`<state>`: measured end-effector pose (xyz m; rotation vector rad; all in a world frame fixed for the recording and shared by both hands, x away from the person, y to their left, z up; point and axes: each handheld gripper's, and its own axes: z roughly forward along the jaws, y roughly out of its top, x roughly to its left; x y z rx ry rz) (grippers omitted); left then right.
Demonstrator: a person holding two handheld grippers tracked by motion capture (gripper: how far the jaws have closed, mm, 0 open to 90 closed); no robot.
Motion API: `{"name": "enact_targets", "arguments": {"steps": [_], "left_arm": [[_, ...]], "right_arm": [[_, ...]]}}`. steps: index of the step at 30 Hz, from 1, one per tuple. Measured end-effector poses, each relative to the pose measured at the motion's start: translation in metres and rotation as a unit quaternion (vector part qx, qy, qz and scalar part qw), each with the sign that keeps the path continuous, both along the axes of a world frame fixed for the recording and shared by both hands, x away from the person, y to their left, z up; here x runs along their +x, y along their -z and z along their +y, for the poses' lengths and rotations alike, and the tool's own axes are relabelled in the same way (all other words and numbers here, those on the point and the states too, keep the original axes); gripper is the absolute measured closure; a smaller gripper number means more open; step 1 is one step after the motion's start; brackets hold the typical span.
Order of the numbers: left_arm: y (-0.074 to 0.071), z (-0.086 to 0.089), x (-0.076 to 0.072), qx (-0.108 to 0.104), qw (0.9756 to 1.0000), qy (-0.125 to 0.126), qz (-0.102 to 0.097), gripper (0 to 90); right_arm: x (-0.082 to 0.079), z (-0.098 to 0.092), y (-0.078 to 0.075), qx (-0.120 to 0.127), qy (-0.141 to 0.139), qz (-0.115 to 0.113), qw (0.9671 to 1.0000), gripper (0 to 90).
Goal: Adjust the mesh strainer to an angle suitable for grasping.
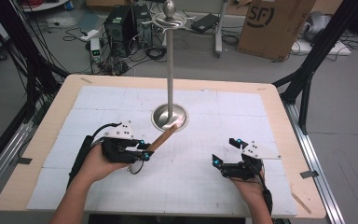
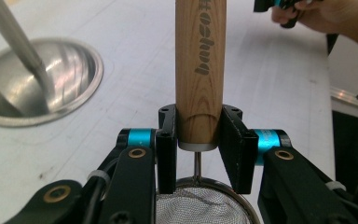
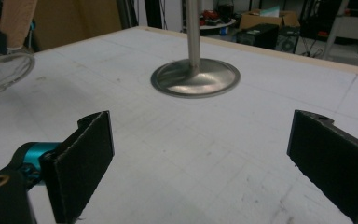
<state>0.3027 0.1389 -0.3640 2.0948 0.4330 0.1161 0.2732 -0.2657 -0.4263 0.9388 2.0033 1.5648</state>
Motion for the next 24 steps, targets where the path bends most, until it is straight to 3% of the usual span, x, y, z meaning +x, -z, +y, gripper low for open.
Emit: {"name": "enact_targets", "arguments": {"steps": [5, 17, 22, 24], "left_arm": [[-0.003, -0.002, -0.002, -0.012, 0.9999, 0.004, -0.010, 69.2], [-0.009, -0.006, -0.007, -0.059, 0.9980, 0.012, -0.021, 69.2], [-0.011, -0.009, -0.009, -0.066, 0.9973, 0.016, -0.028, 69.2], [-0.011, -0.010, -0.010, -0.066, 0.9972, 0.018, -0.030, 69.2]], "right_arm": [[0.000, 0.005, -0.015, 0.020, -0.024, -0.011, 0.9995, 5.8], [0.001, 0.014, -0.032, 0.026, -0.047, -0.028, 0.9982, 5.8], [0.001, 0.016, -0.038, 0.026, -0.049, -0.033, 0.9979, 6.1], [0.001, 0.017, -0.040, 0.025, -0.067, -0.029, 0.9970, 11.8]]}}
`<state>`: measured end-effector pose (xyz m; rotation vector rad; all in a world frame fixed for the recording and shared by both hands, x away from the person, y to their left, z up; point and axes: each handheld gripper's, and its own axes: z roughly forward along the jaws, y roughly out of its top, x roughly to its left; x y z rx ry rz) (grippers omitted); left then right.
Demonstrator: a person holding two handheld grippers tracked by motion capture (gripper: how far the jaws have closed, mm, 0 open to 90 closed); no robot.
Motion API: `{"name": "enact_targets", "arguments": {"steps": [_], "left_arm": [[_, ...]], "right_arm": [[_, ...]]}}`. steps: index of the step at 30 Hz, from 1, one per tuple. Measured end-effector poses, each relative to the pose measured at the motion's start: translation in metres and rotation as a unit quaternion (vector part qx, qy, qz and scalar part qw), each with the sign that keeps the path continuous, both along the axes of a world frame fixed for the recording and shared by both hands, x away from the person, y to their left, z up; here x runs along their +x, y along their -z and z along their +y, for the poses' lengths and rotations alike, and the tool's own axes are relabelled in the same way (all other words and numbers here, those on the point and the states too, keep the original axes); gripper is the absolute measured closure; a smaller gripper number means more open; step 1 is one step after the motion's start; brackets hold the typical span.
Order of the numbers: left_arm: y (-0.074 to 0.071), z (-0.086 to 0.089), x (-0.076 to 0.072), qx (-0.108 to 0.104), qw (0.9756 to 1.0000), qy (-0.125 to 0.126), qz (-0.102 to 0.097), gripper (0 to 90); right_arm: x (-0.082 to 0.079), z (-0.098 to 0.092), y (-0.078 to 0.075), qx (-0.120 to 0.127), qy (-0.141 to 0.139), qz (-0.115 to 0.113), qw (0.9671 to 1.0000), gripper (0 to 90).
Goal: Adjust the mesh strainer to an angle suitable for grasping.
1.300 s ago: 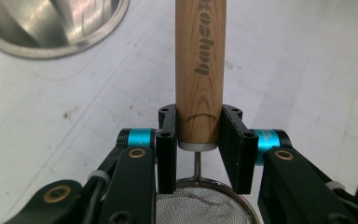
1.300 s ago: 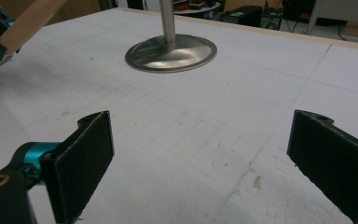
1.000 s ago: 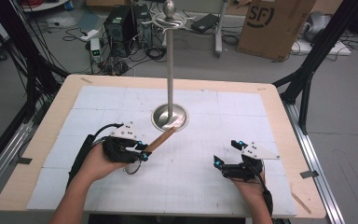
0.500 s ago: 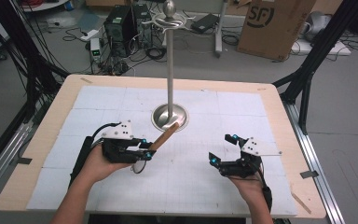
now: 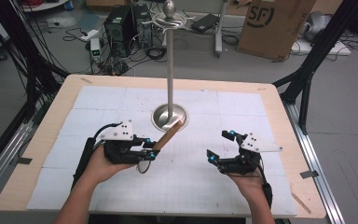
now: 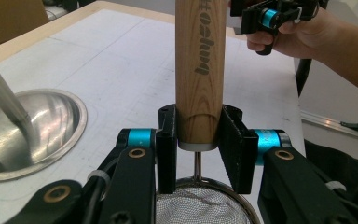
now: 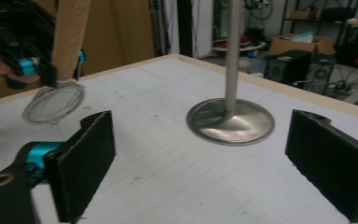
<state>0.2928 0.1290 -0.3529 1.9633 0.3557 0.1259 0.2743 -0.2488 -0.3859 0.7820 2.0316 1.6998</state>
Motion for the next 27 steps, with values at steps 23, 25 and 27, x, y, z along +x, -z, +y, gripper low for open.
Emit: {"name": "enact_targets", "arguments": {"steps": [23, 25, 27], "left_arm": [[0.000, -0.009, 0.000, -0.020, 0.9998, 0.001, -0.004, 69.2], [0.000, -0.011, 0.001, -0.021, 0.9998, 0.005, -0.005, 69.2], [-0.001, -0.012, 0.001, -0.024, 0.9997, 0.008, -0.005, 69.2]], "right_arm": [[0.004, 0.010, -0.018, 0.025, -0.044, -0.017, 0.9986, 15.3], [0.004, 0.010, -0.019, 0.027, -0.047, -0.017, 0.9984, 15.3], [0.003, 0.009, -0.019, 0.027, -0.048, -0.016, 0.9984, 15.3]]}}
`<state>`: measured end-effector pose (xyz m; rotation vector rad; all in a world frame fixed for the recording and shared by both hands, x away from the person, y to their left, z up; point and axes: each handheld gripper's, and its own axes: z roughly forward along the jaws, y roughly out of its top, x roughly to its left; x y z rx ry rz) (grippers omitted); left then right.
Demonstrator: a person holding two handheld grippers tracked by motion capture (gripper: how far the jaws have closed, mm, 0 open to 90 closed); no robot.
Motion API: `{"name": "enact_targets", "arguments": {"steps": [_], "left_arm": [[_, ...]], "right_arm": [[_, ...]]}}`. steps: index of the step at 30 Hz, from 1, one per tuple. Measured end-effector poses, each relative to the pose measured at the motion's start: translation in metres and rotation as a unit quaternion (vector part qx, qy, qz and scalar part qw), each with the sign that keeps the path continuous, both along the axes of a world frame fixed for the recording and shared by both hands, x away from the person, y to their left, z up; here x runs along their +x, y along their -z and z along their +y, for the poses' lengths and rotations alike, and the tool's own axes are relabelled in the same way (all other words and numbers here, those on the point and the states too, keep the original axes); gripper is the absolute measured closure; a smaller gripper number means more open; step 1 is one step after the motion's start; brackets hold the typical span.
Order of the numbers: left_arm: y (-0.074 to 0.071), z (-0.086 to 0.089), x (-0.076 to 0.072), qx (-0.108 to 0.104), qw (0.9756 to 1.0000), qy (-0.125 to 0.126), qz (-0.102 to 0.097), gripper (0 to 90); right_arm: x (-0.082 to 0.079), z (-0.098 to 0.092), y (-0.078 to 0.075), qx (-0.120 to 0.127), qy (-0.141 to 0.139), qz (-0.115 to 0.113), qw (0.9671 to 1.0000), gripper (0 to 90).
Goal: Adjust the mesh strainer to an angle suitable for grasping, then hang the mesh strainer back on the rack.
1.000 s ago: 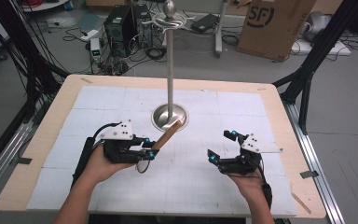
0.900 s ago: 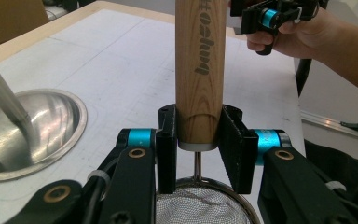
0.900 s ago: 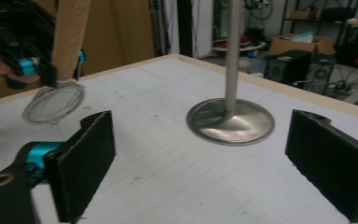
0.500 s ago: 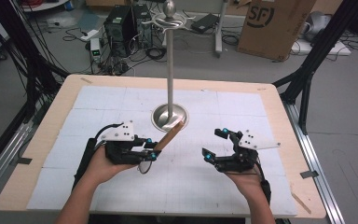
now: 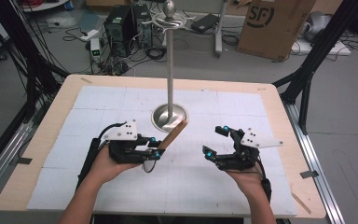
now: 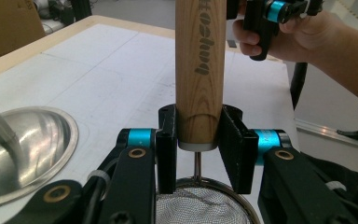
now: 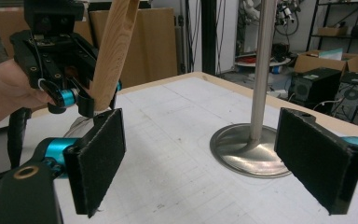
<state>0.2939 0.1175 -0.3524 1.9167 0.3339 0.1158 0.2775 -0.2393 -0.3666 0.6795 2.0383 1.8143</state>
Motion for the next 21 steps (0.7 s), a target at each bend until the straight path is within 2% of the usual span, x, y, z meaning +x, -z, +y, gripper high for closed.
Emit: {"name": "enact_targets", "arguments": {"steps": [5, 21], "left_arm": [[-0.001, 0.000, 0.001, -0.013, 0.9999, 0.004, -0.003, 69.2], [-0.004, 0.002, 0.000, -0.034, 0.9993, 0.008, -0.011, 69.2]], "right_arm": [[0.003, 0.000, -0.002, 0.009, -0.003, 0.001, 1.0000, 15.3], [0.003, 0.013, -0.009, 0.010, -0.022, -0.008, 0.9997, 15.3]]}}
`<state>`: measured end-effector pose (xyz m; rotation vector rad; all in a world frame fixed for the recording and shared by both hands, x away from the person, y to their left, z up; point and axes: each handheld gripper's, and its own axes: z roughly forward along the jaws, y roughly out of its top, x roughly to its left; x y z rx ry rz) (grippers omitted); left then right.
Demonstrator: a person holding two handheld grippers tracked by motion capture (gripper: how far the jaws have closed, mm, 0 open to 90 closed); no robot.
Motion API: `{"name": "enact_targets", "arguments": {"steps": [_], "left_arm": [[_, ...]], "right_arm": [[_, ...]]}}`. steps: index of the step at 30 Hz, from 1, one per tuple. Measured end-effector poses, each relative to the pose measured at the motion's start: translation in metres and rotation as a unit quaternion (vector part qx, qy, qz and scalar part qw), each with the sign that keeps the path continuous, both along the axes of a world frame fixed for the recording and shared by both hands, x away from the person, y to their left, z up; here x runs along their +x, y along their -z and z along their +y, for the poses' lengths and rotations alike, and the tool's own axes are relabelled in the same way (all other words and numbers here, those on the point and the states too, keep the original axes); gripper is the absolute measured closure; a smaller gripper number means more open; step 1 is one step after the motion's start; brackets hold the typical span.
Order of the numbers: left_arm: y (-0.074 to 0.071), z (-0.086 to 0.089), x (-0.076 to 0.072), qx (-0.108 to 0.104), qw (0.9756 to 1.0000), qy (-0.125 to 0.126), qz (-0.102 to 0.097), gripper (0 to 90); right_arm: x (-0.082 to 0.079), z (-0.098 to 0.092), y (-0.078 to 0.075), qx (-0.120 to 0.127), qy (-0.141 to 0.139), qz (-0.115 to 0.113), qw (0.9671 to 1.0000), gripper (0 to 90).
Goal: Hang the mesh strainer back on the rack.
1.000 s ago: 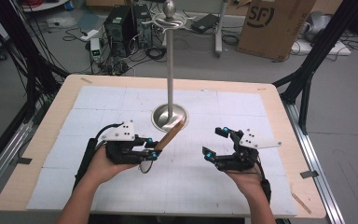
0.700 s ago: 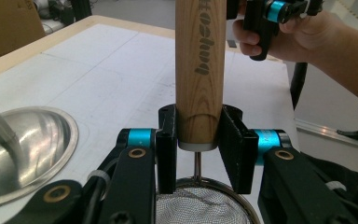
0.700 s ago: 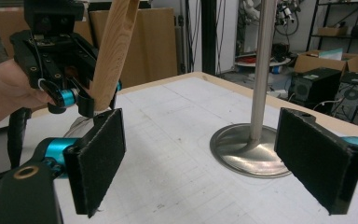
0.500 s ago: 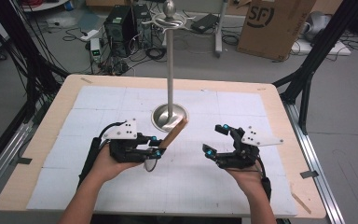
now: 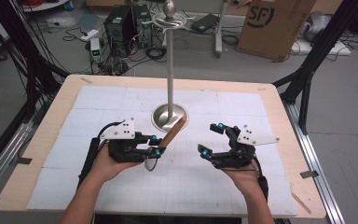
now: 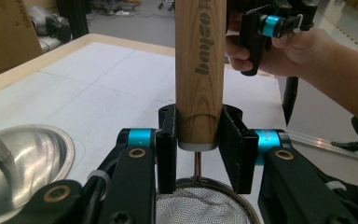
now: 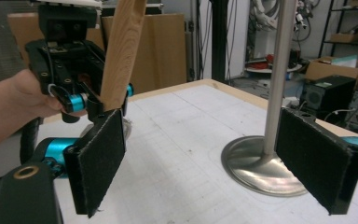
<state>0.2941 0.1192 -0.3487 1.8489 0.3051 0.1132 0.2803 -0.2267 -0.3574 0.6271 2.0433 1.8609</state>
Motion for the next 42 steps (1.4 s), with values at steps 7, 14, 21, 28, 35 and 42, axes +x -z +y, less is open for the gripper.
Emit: {"name": "enact_targets", "arguments": {"steps": [7, 14, 21, 28, 35, 42], "left_arm": [[0.000, 0.000, 0.000, -0.001, 1.0000, 0.004, -0.002, 69.2], [0.002, -0.007, -0.002, -0.006, 0.9999, 0.009, -0.006, 69.2], [0.003, -0.016, -0.002, -0.010, 0.9998, 0.015, -0.006, 69.2], [0.004, -0.020, -0.002, -0.007, 0.9997, 0.020, -0.007, 69.2], [0.004, -0.025, -0.002, -0.008, 0.9997, 0.024, -0.007, 69.2], [0.003, -0.029, -0.005, -0.015, 0.9993, 0.033, -0.011, 69.2]], "right_arm": [[0.001, 0.007, -0.003, 0.006, -0.018, -0.004, 0.9998, 15.4], [0.002, 0.018, -0.008, 0.015, -0.047, -0.007, 0.9987, 16.4], [0.005, 0.022, -0.014, 0.030, -0.072, -0.006, 0.9969, 23.7], [0.007, 0.026, -0.013, 0.028, -0.093, 0.005, 0.9953, 29.2], [0.012, 0.029, -0.013, 0.042, -0.114, 0.022, 0.9924, 37.4], [0.012, 0.034, -0.015, 0.041, -0.137, 0.031, 0.9892, 43.9]]}}
